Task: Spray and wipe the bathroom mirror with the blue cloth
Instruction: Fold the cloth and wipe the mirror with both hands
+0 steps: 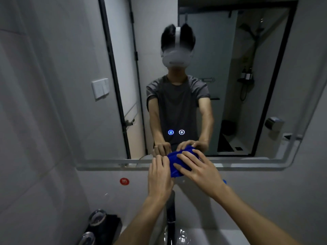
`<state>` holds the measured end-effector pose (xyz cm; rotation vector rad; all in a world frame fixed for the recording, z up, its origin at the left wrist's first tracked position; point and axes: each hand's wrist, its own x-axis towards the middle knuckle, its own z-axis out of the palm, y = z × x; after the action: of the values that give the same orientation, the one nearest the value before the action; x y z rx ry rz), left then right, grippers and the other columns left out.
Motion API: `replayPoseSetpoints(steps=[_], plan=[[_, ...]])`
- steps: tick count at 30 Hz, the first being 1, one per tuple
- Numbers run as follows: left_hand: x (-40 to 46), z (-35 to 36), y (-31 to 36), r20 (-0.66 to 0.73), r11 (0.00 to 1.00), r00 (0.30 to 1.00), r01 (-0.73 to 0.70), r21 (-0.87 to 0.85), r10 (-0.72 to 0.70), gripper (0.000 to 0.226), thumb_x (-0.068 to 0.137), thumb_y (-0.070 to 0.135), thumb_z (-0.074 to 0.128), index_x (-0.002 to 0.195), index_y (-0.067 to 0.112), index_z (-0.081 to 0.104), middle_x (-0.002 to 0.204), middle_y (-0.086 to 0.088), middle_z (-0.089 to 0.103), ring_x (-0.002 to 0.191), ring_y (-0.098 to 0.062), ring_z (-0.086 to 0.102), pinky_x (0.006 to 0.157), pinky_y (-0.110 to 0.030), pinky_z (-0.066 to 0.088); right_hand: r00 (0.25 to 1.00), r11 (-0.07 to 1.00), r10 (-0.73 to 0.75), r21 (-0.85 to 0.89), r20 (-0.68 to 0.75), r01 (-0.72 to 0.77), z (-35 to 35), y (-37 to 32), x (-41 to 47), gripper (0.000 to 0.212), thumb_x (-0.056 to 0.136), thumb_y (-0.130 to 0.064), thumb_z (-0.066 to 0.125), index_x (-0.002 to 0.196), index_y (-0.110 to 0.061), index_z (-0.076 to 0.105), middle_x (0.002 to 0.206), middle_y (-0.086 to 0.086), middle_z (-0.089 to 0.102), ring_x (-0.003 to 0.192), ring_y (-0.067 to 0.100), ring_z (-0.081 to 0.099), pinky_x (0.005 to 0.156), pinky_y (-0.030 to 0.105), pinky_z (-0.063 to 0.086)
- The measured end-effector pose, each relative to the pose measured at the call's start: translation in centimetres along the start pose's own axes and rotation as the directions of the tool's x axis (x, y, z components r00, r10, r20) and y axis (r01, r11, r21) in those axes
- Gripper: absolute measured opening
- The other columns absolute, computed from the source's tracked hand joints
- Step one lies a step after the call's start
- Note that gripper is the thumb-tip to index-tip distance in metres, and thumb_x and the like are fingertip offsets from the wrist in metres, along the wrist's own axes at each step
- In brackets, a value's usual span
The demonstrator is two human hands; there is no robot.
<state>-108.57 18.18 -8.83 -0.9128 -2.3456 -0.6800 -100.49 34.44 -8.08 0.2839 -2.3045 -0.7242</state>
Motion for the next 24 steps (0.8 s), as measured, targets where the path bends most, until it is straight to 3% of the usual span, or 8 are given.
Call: replayPoseSetpoints(steps=[4,8,12,15,18,20,22,24], plan=[[-0.4,-0.2,2.2,0.028,0.993,0.993,-0.113,0.029,0.112,0.051,0.052,0.005,0.082,0.096,0.014,0.057,0.093,-0.004,0.061,0.083,-0.023,0.058,0.071,-0.032,0.052,0.987,0.988,0.149,0.034,-0.065,-0.147,-0.1,0.2,-2.9,0.048,0.081,-0.01,0.07,0.128,-0.016,0.062,0.128,0.017,0.063,0.116,0.034,0.062,0.095,0.055,0.05],[-1.7,-1.0,2.4,0.103,0.982,0.978,-0.17,-0.088,0.179,0.048,0.061,0.033,0.078,0.102,0.019,0.057,0.1,0.002,0.061,0.091,-0.018,0.055,0.078,-0.026,0.044,0.944,0.89,0.314,0.314,0.099,-0.329,-2.0,-1.4,-5.4,0.081,0.058,-0.007,0.089,0.131,-0.021,0.056,0.129,0.011,0.061,0.114,0.031,0.058,0.08,0.047,0.056],[-5.6,-3.2,2.7,0.259,0.906,0.953,-0.033,-0.422,0.155,0.044,0.066,0.034,0.068,0.107,0.023,0.054,0.104,0.008,0.054,0.091,-0.007,0.052,0.077,-0.015,0.04,0.888,0.585,0.353,0.672,0.293,-0.454,-5.2,-4.1,-8.9,0.069,0.075,-0.001,0.071,0.138,-0.025,0.052,0.135,-0.002,0.051,0.123,0.009,0.044,0.104,0.025,0.042],[-9.3,-5.2,3.2,0.396,0.778,0.916,0.198,-0.596,0.069,0.039,0.066,0.019,0.071,0.102,0.024,0.056,0.102,0.007,0.056,0.088,-0.002,0.058,0.073,-0.015,0.05,0.836,0.306,0.367,0.796,0.407,-0.522,-8.2,-6.5,-10.9,0.061,0.083,-0.002,0.06,0.132,-0.037,0.053,0.13,-0.019,0.05,0.12,-0.005,0.045,0.098,0.015,0.041],[-12.8,-6.6,3.1,0.529,0.598,0.845,0.466,-0.652,-0.082,0.039,0.062,0.012,0.067,0.099,0.022,0.06,0.097,-0.006,0.068,0.084,-0.017,0.067,0.075,-0.035,0.057,0.789,0.088,0.42,0.845,0.448,-0.527,-10.8,-8.8,-12.7,0.051,0.081,0.001,0.066,0.119,-0.032,0.065,0.119,-0.016,0.062,0.112,0.007,0.061,0.091,0.021,0.05],[-14.9,-7.4,3.0,0.595,0.444,0.788,0.594,-0.671,-0.155,0.039,0.064,0.007,0.063,0.101,0.016,0.063,0.093,-0.013,0.073,0.084,-0.027,0.069,0.075,-0.04,0.056,0.705,-0.101,0.449,0.815,0.549,-0.57,-12.6,-10.1,-13.6,0.041,0.085,-0.002,0.07,0.114,-0.031,0.07,0.116,-0.014,0.066,0.111,0.011,0.063,0.088,0.027,0.054],[-16.7,-8.0,3.3,0.655,0.187,0.73,0.684,-0.705,-0.198,0.035,0.072,-0.002,0.061,0.106,0.007,0.066,0.099,-0.021,0.074,0.092,-0.032,0.07,0.077,-0.043,0.057,0.632,-0.328,0.438,0.768,0.64,-0.55,-14.2,-11.2,-14.0,0.031,0.089,-0.006,0.072,0.111,-0.027,0.071,0.113,-0.013,0.07,0.109,0.013,0.066,0.085,0.027,0.056],[-17.8,-8.9,3.7,0.719,-0.096,0.674,0.715,-0.692,-0.169,0.031,0.086,-0.011,0.054,0.114,-0.003,0.062,0.109,-0.027,0.071,0.103,-0.041,0.069,0.081,-0.049,0.059,0.59,-0.45,0.453,0.742,0.669,-0.497,-15.4,-12.1,-14.1,0.027,0.089,-0.013,0.072,0.115,-0.021,0.07,0.113,-0.01,0.072,0.109,0.014,0.067,0.085,0.026,0.056]])
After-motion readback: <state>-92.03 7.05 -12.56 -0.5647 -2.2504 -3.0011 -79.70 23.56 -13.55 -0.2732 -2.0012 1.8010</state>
